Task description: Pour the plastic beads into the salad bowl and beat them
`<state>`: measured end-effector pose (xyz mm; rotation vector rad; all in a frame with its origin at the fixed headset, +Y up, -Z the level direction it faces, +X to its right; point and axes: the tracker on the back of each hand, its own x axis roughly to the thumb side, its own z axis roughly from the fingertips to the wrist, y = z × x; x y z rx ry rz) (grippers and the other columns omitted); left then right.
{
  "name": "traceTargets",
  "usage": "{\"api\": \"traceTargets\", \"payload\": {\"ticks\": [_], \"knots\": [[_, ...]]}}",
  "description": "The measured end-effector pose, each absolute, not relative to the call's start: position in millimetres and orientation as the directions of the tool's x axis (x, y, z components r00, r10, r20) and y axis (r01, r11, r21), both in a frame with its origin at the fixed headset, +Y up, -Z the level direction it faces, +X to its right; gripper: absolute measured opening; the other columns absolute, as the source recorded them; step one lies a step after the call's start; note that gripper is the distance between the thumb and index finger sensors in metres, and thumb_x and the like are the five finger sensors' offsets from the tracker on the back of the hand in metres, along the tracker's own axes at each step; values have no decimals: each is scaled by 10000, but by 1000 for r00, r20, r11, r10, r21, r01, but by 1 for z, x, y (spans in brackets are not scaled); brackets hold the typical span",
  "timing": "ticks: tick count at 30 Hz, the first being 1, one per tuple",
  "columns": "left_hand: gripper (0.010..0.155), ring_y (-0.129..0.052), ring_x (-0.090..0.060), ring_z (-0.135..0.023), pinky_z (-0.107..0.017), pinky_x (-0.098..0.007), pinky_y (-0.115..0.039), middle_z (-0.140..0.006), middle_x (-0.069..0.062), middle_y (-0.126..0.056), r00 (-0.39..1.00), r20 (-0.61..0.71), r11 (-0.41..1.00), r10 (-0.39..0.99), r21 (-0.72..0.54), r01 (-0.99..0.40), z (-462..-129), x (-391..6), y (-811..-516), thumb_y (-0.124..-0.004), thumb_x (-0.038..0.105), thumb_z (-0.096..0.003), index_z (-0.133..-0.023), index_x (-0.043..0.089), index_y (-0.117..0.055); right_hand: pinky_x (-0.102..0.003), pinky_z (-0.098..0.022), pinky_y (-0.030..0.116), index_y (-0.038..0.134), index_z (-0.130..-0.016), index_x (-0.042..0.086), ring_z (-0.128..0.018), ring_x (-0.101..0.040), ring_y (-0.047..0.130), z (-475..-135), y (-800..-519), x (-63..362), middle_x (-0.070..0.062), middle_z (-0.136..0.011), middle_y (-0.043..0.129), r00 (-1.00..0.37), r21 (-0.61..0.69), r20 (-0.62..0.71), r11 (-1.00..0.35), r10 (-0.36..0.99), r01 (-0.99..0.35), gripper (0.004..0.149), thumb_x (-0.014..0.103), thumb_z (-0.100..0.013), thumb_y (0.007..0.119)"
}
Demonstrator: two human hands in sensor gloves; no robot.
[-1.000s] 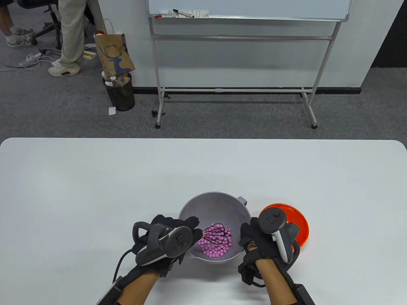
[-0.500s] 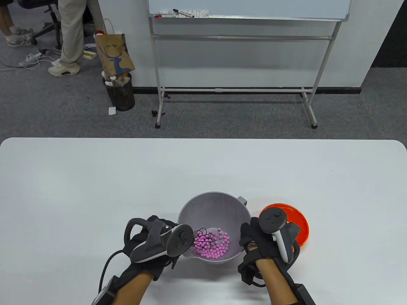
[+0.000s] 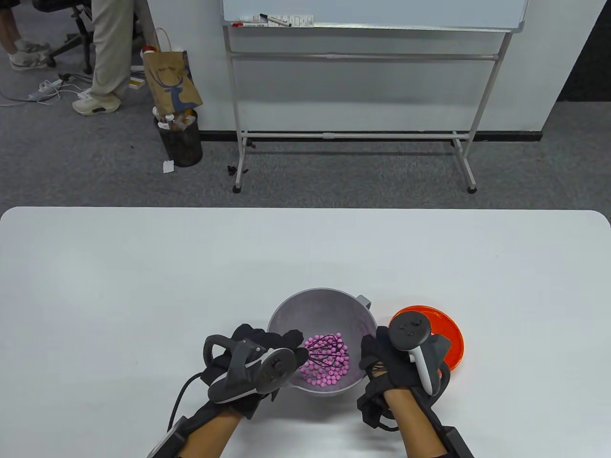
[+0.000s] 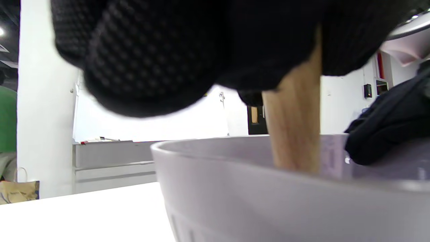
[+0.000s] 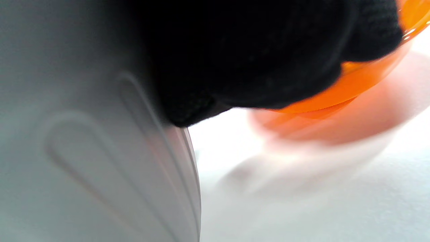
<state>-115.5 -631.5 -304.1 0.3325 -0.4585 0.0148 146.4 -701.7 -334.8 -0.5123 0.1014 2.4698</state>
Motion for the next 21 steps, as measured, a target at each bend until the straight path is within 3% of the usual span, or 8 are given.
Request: {"api": "traceTargets", "payload": {"ticks": [6,14,21], "knots": [[444,-1053,-120,-189,-419,-405,-886,-187,126,-1037,915,396,952,-78,303,-49,-310,-126,-628,-862,592,-404,-767,348,-943,-397,-239,845,835,-844,94,-129,-194,1013,-335,-702,146,-56,-390,1020,-741,-45,-384,-813,551,-581,520,458,-474,807],[415,-1050,-126,-181,-421,-402,-886,-171,115,-1041,897,428,983,-115,181,40,-305,-130,-608,-881,577,-405,-705,312,-990,-398,-239,845,835,-843,95,-130,-194,1013,-335,-702,146,-58,-391,1019,-740,-45,-384,-811,553,-583,518,457,-474,809],[423,-1049,-117,-175,-418,-393,-892,-168,120,-1035,820,570,994,44,59,-95,-301,-119,-612,-854,568,-426,-716,288,-985,-398,-239,845,835,-843,93,-128,-194,1013,-335,-702,146,-57,-389,1020,-740,-46,-385,-812,551,-581,520,457,-473,808]]}}
